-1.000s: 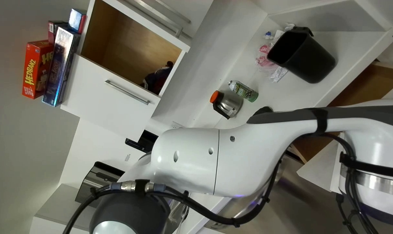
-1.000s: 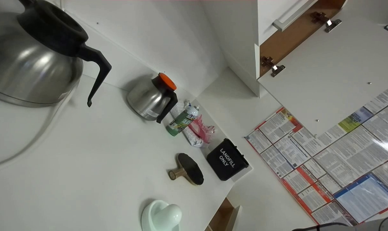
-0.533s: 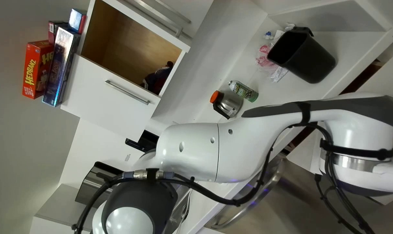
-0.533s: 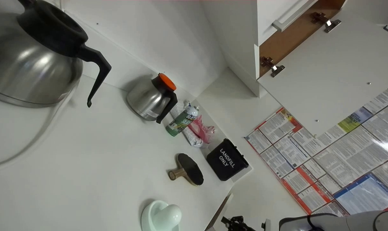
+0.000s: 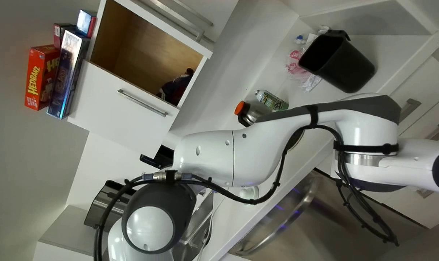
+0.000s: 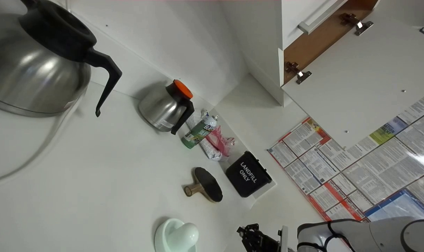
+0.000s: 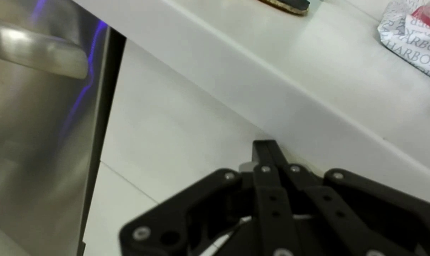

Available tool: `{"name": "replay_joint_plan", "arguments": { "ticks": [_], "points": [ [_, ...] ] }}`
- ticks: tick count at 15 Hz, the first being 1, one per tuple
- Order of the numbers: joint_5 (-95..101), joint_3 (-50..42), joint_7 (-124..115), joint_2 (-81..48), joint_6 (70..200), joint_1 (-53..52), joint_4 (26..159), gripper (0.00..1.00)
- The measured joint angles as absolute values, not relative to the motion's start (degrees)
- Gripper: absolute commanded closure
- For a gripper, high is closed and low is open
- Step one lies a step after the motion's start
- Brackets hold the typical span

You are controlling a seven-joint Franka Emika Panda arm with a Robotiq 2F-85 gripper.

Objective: Close the open drawer

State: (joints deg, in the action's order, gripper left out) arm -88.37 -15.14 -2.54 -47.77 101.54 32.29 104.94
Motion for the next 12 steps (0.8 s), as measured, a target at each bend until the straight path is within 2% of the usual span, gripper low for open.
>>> {"name": "replay_joint_plan", "arguments": {
  "ticks": [4, 12],
  "points": [
    [-83.78, -20.44, -1.0, -42.84, 105.29, 27.21, 109.72, 1.0],
    [-59.63, -29.96, 5.05, -19.09, 123.97, 18.14, 131.17, 1.0]
  ]
}}
